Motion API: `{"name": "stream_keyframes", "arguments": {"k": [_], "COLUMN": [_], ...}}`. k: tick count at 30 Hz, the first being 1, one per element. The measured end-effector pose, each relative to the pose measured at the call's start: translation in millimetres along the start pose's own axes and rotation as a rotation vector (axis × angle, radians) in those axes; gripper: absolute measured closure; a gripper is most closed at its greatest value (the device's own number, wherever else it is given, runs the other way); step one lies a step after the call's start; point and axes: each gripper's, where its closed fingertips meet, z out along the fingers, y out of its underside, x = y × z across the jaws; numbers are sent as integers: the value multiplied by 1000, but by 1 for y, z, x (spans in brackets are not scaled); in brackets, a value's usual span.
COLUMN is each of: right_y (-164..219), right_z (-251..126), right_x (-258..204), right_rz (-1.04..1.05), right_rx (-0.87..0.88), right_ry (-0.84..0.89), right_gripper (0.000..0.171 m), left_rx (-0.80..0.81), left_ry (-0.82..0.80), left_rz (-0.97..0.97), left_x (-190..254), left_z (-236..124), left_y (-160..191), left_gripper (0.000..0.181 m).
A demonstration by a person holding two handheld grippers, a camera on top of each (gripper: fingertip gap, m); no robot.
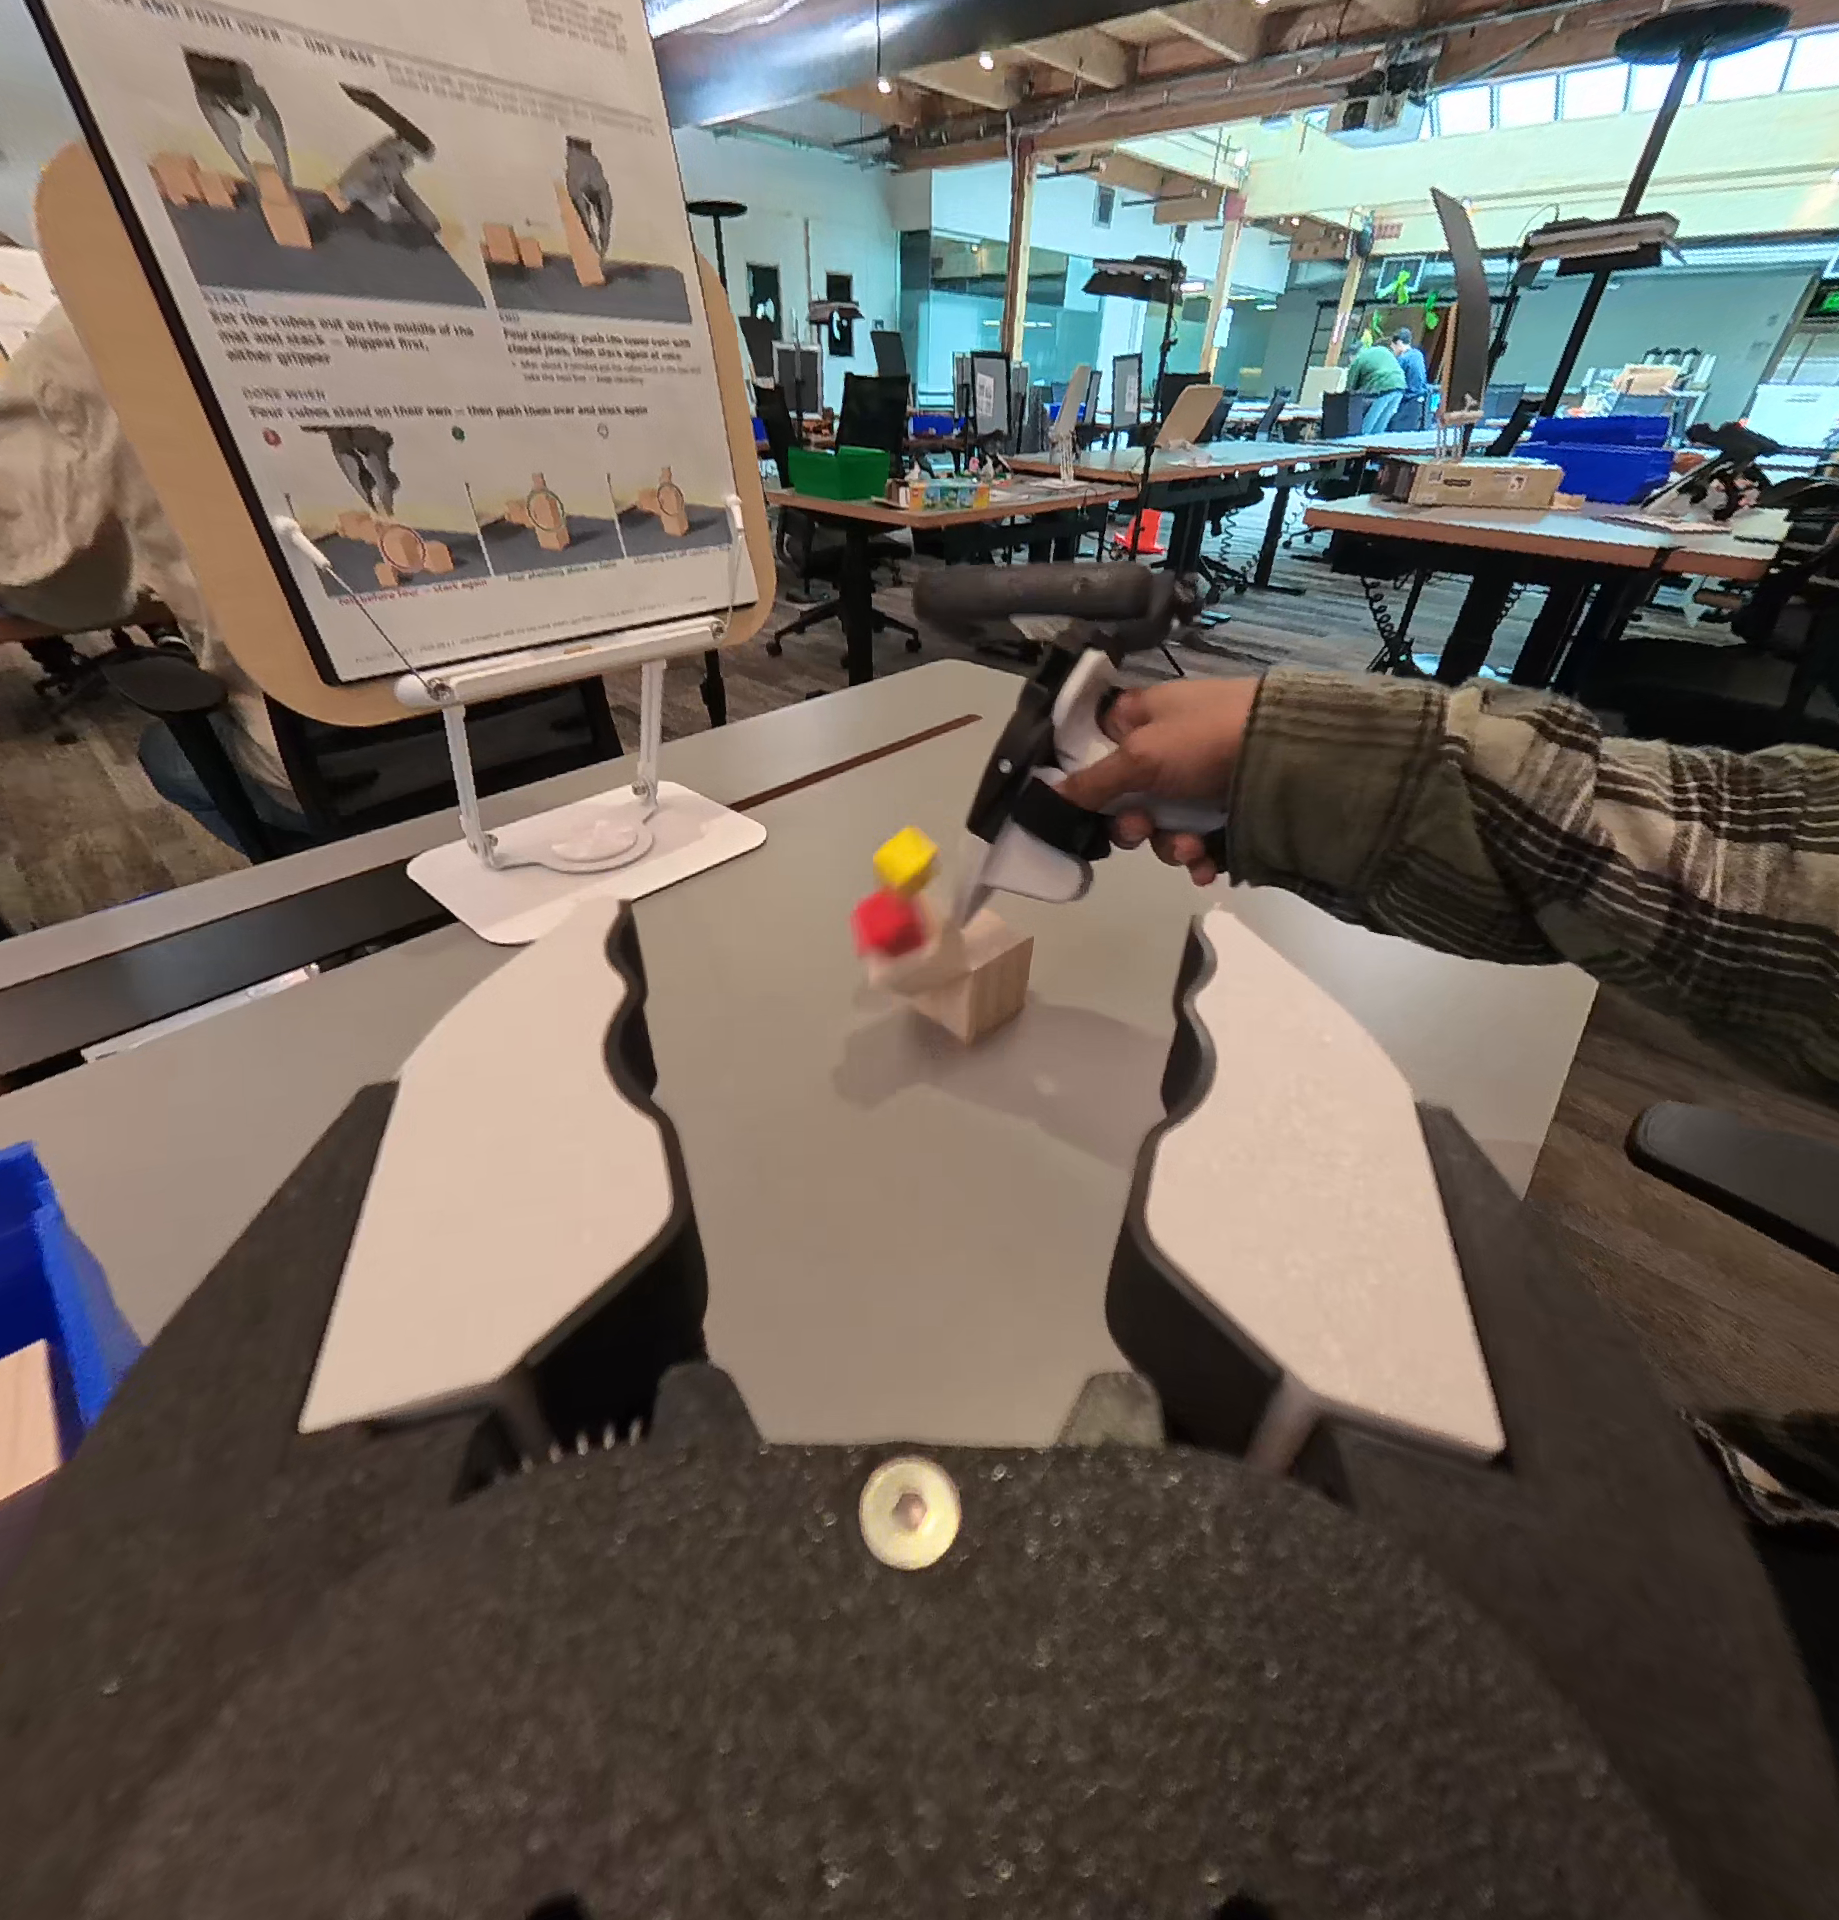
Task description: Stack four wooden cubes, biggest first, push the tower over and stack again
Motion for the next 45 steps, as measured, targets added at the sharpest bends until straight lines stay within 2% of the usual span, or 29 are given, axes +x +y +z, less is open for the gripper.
{"name": "stream_keyframes", "arguments": {"k": [8, 26, 45], "right_y": [-6, 12, 17], "right_z": [-4, -29, -35], "right_x": [-14, 4, 13], "right_rz": [-68, -139, -178], "right_rx": [6, 74, 73], "right_ry": [14, 32, 23], "right_gripper": [171, 171, 171], "left_rx": [-6, 0, -25], "left_ry": [6, 3, 21], "left_rz": [-1, 5, 13], "left_x": [-2, -5, -4], "left_z": [0, -2, 3], "left_y": [2, 1, 8], "left_gripper": [85, 87, 88]}}
